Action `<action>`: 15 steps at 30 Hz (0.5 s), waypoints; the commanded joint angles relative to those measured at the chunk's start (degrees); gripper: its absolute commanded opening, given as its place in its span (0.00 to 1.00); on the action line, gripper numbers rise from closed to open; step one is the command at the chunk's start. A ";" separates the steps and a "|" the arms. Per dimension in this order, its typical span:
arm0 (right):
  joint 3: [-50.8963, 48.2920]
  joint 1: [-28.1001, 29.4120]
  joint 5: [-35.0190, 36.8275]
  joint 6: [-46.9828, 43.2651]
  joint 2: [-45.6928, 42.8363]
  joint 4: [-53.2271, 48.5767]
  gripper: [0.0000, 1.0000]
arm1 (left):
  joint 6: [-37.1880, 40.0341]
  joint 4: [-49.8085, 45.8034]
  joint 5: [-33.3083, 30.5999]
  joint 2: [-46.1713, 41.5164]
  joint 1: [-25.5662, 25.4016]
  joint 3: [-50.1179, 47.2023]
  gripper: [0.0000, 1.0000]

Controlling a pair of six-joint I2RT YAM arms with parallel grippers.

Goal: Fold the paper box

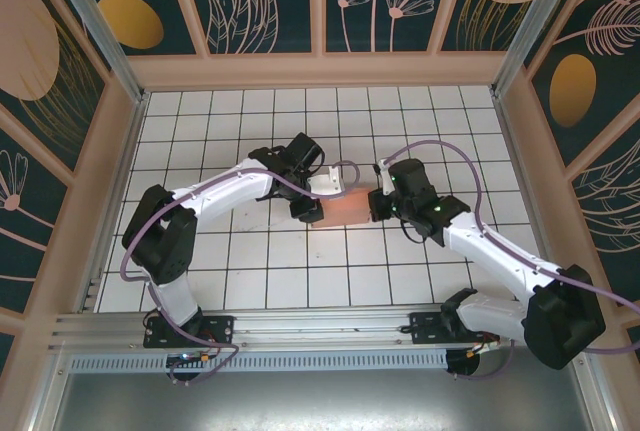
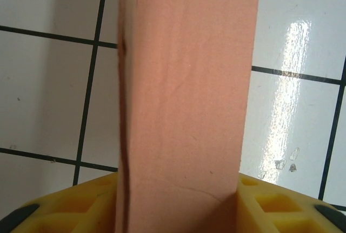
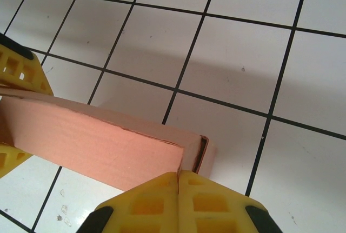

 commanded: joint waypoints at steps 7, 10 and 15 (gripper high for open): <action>1.55 1.20 -1.90 0.39 1.05 -0.18 0.00 | -5.30 3.19 2.64 -0.64 -0.24 -1.80 0.61; 1.89 1.16 -1.81 0.54 1.52 -0.29 0.00 | -5.95 3.69 3.32 -1.69 -0.23 -1.72 0.67; 2.49 1.20 -1.81 0.69 2.37 -0.57 0.00 | -9.76 7.12 4.99 -5.62 -0.25 -2.33 0.84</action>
